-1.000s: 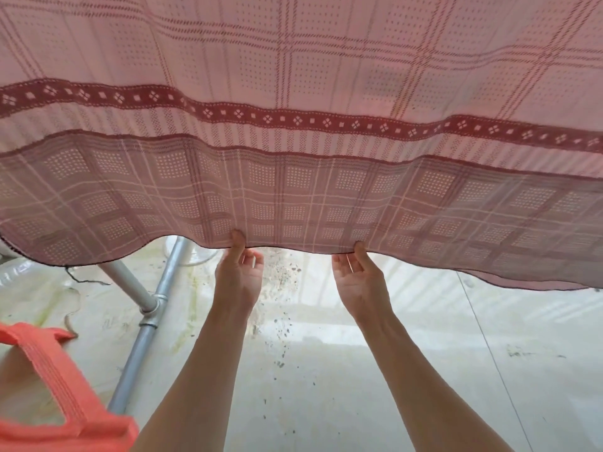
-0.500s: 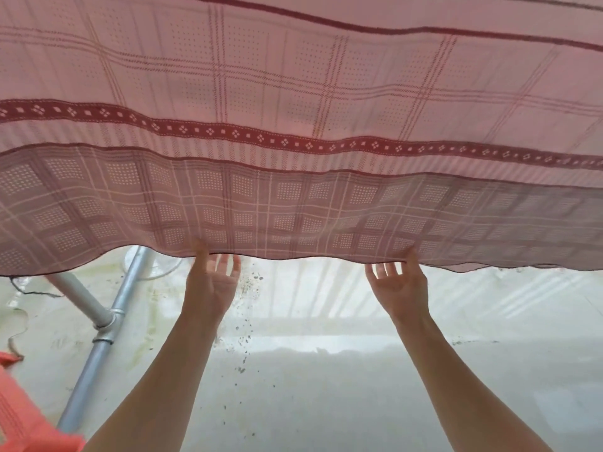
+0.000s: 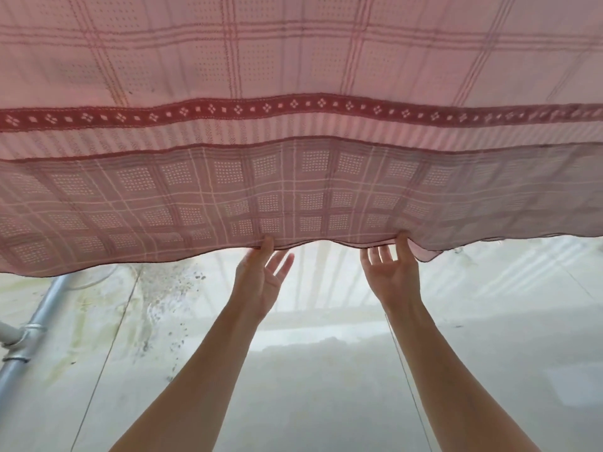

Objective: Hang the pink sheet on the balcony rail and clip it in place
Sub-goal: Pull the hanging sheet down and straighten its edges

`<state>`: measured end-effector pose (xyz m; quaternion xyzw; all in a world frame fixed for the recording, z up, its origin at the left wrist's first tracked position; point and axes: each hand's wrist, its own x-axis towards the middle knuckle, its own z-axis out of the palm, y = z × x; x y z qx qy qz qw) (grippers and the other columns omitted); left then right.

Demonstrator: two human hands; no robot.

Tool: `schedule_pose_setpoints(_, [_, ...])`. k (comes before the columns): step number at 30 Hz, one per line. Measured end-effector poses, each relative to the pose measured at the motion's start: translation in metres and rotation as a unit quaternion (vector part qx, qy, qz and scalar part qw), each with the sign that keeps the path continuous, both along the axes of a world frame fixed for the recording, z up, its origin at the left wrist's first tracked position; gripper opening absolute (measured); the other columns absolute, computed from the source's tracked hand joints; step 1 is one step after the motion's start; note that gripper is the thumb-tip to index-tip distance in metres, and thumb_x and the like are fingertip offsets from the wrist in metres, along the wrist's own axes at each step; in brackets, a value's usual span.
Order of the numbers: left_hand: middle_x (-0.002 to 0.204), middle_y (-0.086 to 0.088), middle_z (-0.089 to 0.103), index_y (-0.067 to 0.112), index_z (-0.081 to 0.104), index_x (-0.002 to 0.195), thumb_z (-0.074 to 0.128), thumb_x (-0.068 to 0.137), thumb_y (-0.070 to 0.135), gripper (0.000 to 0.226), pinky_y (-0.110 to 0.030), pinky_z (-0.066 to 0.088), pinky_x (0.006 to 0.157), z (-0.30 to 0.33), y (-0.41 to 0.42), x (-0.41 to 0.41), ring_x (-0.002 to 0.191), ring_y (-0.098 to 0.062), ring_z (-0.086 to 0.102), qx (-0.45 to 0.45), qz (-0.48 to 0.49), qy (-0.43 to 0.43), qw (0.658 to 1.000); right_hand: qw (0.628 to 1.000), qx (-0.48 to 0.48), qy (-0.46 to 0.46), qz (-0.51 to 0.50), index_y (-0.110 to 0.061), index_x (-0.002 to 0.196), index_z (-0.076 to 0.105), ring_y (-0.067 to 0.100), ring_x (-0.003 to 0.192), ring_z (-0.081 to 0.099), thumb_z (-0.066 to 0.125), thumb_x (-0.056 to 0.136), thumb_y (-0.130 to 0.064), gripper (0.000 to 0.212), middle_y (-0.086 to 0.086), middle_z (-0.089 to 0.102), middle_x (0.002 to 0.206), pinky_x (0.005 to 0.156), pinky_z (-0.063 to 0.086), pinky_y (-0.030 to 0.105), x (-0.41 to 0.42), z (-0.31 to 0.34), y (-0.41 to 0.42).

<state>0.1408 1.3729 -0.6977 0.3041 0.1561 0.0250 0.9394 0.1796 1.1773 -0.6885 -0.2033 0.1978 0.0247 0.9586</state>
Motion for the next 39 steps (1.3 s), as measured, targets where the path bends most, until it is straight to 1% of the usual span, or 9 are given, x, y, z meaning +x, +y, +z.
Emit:
schedule_pose_setpoints(2, [0.075,0.006,0.073,0.016,0.062,0.082,0.053,0.090,0.009,0.013,-0.033,0.054,0.075,0.001,-0.004,0.004,0.082,-0.013,0.068,0.011,0.040,0.026,0.999,1.000,-0.007,-0.007,0.004,-0.018,0.109,0.058,0.014,0.111,0.053,0.060,0.089,-0.026,0.021,-0.002,0.054,0.116,0.083,0.048,0.037,0.006,-0.001,-0.011])
schedule_pose_setpoints(5, [0.072,0.005,0.073,0.013,0.060,0.081,0.052,0.091,0.007,0.015,-0.031,0.053,0.072,0.002,0.004,0.010,0.075,-0.011,0.070,0.033,0.080,0.039,0.996,1.000,-0.009,-0.020,0.001,-0.020,0.112,0.060,0.015,0.112,0.054,0.062,0.088,-0.024,0.024,-0.002,0.058,0.118,0.080,0.048,0.038,0.012,-0.004,-0.026])
schedule_pose_setpoints(14, [0.075,0.009,0.072,0.015,0.058,0.080,0.051,0.092,0.009,0.014,-0.034,0.051,0.075,-0.002,0.022,0.023,0.080,-0.008,0.070,0.089,0.091,0.032,0.991,0.999,-0.001,-0.043,-0.020,-0.017,0.104,0.063,0.017,0.115,0.055,0.057,0.091,-0.020,0.015,0.000,0.061,0.116,0.090,0.046,0.036,0.024,-0.017,-0.055])
schedule_pose_setpoints(17, [0.076,0.009,0.072,0.015,0.058,0.081,0.052,0.092,0.010,0.013,-0.032,0.052,0.074,-0.004,0.021,0.026,0.081,-0.007,0.070,0.084,0.092,0.031,0.992,0.997,-0.020,-0.062,-0.028,-0.014,0.094,0.060,0.016,0.104,0.060,0.051,0.094,-0.014,0.009,0.001,0.064,0.102,0.083,0.051,0.033,0.030,-0.020,-0.057])
schedule_pose_setpoints(22, [0.079,0.007,0.071,0.017,0.066,0.071,0.053,0.091,0.010,0.024,-0.033,0.052,0.077,-0.008,0.018,0.026,0.085,-0.010,0.069,0.078,0.074,0.018,0.994,0.995,-0.011,-0.080,-0.060,-0.010,0.080,0.056,0.012,0.075,0.069,0.045,0.096,-0.008,0.020,0.000,0.068,0.074,0.073,0.058,0.028,0.039,-0.024,-0.057])
schedule_pose_setpoints(31, [0.070,0.008,0.070,0.018,0.068,0.063,0.050,0.091,0.006,0.035,-0.031,0.054,0.075,-0.003,0.009,0.028,0.076,-0.007,0.069,0.098,0.067,0.021,0.993,0.989,0.092,-0.065,-0.096,-0.002,0.092,0.059,0.015,0.070,0.070,0.044,0.095,-0.001,0.015,0.006,0.070,0.076,0.067,0.058,0.027,0.045,-0.025,-0.062])
schedule_pose_setpoints(33, [0.067,0.008,0.069,0.014,0.060,0.071,0.051,0.091,0.005,0.024,-0.031,0.051,0.078,-0.002,0.008,0.027,0.071,-0.006,0.068,0.108,0.076,0.033,0.991,0.990,0.087,-0.055,-0.097,-0.002,0.092,0.059,0.015,0.072,0.070,0.046,0.094,-0.002,0.013,0.006,0.069,0.080,0.069,0.059,0.028,0.046,-0.024,-0.061])
schedule_pose_setpoints(36, [0.067,0.007,0.068,0.015,0.059,0.068,0.051,0.091,0.006,0.026,-0.031,0.048,0.080,-0.002,0.008,0.023,0.070,-0.007,0.067,0.096,0.090,0.035,0.991,0.995,0.044,-0.046,-0.075,-0.006,0.097,0.059,0.015,0.094,0.065,0.047,0.095,-0.008,0.012,0.004,0.065,0.098,0.079,0.055,0.033,0.046,-0.023,-0.060])
schedule_pose_setpoints(39, [0.090,0.008,0.071,0.020,0.063,0.083,0.051,0.091,0.015,0.015,-0.032,0.048,0.085,-0.004,0.001,0.019,0.096,-0.009,0.062,0.054,0.048,-0.012,0.997,0.997,0.026,-0.061,-0.036,-0.014,0.115,0.056,0.014,0.113,0.056,0.055,0.092,-0.023,0.025,0.000,0.062,0.115,0.094,0.044,0.037,0.044,-0.022,-0.054])
